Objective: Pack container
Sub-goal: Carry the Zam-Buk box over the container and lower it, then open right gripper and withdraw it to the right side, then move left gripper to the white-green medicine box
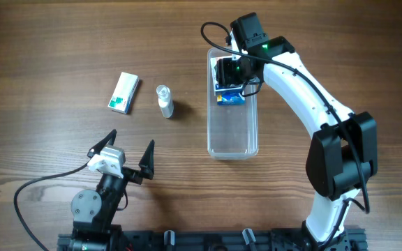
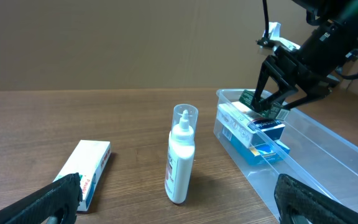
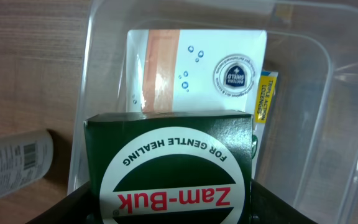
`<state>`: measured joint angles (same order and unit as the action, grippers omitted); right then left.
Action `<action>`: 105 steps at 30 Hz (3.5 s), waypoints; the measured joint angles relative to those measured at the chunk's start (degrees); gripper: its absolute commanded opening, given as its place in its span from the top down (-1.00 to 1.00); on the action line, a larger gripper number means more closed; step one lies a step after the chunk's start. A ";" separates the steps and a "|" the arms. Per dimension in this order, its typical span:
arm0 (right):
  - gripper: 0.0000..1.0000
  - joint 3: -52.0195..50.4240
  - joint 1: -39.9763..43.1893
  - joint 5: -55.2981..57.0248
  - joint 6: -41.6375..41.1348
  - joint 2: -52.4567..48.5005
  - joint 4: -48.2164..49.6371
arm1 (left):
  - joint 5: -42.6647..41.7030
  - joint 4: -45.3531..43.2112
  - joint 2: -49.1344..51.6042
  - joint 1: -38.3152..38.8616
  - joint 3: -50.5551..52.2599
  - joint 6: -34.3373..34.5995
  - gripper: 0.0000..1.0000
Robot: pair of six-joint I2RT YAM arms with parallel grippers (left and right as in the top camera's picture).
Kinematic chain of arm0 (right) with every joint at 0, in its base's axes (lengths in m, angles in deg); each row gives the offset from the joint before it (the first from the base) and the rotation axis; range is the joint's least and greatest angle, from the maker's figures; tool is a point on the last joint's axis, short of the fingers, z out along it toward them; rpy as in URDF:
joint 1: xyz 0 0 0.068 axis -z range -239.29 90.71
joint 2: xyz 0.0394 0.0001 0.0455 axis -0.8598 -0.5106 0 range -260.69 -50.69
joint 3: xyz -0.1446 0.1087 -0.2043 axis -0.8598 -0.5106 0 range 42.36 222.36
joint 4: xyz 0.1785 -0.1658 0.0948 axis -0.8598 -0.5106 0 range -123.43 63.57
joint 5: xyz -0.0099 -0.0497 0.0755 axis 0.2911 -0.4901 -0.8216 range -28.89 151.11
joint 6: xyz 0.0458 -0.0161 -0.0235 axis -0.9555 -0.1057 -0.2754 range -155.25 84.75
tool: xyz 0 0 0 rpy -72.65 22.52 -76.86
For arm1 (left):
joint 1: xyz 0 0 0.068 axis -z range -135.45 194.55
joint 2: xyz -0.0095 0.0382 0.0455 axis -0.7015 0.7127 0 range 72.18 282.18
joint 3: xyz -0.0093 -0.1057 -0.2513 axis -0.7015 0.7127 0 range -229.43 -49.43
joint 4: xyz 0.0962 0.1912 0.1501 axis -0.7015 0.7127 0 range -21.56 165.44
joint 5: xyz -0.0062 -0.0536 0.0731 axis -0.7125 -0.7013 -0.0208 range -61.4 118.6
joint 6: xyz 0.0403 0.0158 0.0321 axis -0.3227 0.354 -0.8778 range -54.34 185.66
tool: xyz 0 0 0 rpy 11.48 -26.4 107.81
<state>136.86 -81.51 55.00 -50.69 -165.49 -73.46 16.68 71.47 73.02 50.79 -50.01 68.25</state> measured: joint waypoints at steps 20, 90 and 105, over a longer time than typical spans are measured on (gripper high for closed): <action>-0.45 0.00 -0.04 1.29 -0.63 0.00 2.56 | 0.00 0.02 0.00 0.00 0.00 0.00 -0.99; -0.99 -1.75 37.42 13.64 -3.89 18.71 -9.79 | 0.00 0.00 0.00 0.00 0.00 0.00 -0.99; -1.00 -1.75 38.29 13.64 -3.85 17.55 -9.57 | 0.02 0.02 0.00 0.00 0.00 0.00 -1.00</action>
<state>135.11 -43.22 68.64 -54.54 -147.94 -83.03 16.70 71.49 73.02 50.79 -50.01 68.25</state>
